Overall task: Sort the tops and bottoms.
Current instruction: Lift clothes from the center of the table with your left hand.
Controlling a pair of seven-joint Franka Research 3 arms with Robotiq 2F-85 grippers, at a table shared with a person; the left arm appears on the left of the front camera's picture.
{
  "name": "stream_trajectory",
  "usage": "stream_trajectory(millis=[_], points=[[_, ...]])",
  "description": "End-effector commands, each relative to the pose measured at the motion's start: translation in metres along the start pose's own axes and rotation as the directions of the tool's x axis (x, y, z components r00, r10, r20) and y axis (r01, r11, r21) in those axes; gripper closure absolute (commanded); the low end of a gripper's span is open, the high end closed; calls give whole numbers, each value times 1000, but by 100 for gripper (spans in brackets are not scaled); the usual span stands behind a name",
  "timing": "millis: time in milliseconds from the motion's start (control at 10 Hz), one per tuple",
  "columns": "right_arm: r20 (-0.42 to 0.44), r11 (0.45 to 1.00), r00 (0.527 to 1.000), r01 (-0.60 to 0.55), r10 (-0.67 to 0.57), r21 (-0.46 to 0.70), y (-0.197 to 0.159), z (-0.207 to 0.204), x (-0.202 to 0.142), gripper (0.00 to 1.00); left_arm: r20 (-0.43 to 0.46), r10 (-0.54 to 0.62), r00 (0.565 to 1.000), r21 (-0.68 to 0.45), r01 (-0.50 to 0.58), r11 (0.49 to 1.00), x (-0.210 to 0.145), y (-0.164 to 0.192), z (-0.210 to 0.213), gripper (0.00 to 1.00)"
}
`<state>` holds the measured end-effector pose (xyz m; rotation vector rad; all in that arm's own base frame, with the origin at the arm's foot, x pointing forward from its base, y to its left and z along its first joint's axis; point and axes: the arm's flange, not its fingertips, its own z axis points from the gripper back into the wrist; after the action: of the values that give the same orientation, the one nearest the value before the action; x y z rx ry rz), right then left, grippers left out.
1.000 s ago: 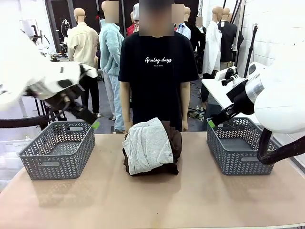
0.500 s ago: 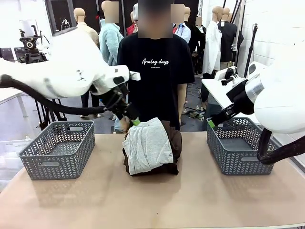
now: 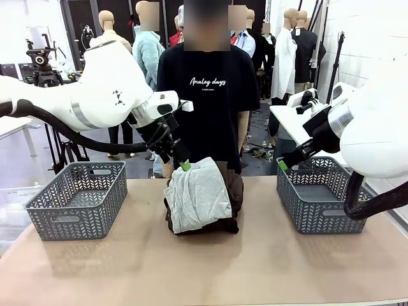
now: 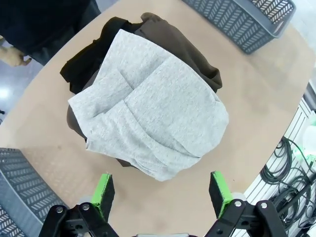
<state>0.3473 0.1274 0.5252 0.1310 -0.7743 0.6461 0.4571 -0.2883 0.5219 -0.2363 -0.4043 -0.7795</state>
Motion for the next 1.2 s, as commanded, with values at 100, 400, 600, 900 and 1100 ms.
stream_trajectory(millis=[100, 400, 600, 900, 1100], points=[[0, 1000, 1000, 9, -9, 7, 0, -1, 0, 0, 19, 67, 998, 17, -68, 998, 19, -12, -12, 0], [0, 1000, 1000, 9, -9, 7, 0, -1, 0, 0, -36, 198, 979, 63, -196, 979, 51, -22, -48, 0], [0, 1000, 1000, 9, -9, 7, 0, -1, 0, 0, -80, 242, 967, 105, -233, 967, 73, -24, -50, 0], [0, 1000, 1000, 9, -9, 7, 0, -1, 0, 0, -151, 326, 933, 109, -313, 944, 83, -28, -61, 0], [0, 1000, 1000, 9, -9, 7, 0, -1, 0, 0, -156, 351, 923, 128, -334, 934, 86, -21, -72, 0]])
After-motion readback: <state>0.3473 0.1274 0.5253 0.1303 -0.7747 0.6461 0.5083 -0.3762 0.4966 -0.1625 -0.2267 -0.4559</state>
